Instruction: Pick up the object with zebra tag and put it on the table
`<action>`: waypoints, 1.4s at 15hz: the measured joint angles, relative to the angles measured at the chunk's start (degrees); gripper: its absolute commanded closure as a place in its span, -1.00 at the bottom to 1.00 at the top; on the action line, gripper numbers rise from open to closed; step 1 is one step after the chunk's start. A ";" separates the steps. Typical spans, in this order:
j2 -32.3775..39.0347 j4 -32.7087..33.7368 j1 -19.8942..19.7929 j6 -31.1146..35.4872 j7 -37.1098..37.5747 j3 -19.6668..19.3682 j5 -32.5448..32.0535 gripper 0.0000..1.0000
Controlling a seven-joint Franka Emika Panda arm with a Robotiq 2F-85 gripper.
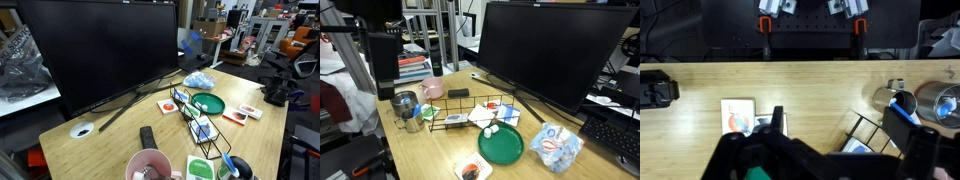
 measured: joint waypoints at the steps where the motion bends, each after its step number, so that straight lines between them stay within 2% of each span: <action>1: 0.00 0.00 0.00 0.00 0.00 0.00 0.00 -1.00; 13: 0.17 0.00 0.50 0.04 -1.32 0.02 0.27 -1.00; 17: 2.34 0.09 4.71 2.68 -7.81 0.10 1.41 -1.00; 21: 7.67 0.66 9.84 7.84 -16.14 0.12 4.28 -1.00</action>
